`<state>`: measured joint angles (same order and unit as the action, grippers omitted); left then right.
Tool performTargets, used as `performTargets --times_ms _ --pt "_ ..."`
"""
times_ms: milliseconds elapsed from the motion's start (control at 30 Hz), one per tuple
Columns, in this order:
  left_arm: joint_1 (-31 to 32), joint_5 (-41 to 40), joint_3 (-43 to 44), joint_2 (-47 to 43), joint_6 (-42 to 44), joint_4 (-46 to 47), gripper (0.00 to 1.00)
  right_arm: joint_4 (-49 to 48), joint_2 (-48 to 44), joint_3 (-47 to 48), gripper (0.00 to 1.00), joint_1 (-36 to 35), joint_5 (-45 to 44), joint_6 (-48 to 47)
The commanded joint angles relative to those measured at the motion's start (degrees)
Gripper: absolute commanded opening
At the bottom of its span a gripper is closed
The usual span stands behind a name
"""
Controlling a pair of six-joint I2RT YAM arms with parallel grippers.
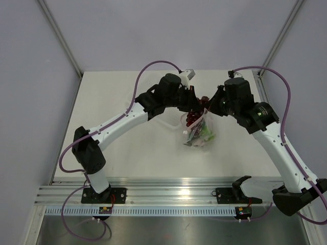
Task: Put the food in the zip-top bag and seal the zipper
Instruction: Place the fake fruit in the zipper food storage bag.
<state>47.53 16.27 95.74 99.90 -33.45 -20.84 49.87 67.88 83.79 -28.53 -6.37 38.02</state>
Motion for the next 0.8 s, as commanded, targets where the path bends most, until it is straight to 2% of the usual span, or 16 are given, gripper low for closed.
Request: performTargets --times_ms 0,267,467,567,600,633,767 --pt "0.9 0.8 -1.4 -0.4 1.1 2.6 0.0 -3.0 -1.1 0.4 0.0 0.0 0.1 1.0" --pt "0.9 0.1 -6.6 -3.7 4.0 2.2 0.0 -2.5 -1.2 1.0 0.0 -0.1 -1.1 0.7" --pt "1.2 6.5 -6.3 -4.7 7.8 0.8 0.0 -3.2 -0.6 0.8 0.0 0.0 -0.3 1.0" --pt "1.8 6.8 -3.3 -4.7 11.1 -4.2 0.5 -3.5 -0.6 0.7 0.0 0.0 0.0 1.2" --pt "1.8 6.7 -2.9 -5.1 11.8 -6.2 0.62 -3.4 -0.6 0.8 0.0 0.0 -0.2 1.1" --pt "1.8 6.2 -2.3 -5.8 13.3 -7.1 0.78 -3.2 -0.6 0.8 0.0 -0.1 -0.3 1.0" --pt "1.8 6.1 -1.1 -9.4 16.2 -11.1 0.81 -3.0 -0.9 0.9 0.0 0.0 -0.7 0.8"
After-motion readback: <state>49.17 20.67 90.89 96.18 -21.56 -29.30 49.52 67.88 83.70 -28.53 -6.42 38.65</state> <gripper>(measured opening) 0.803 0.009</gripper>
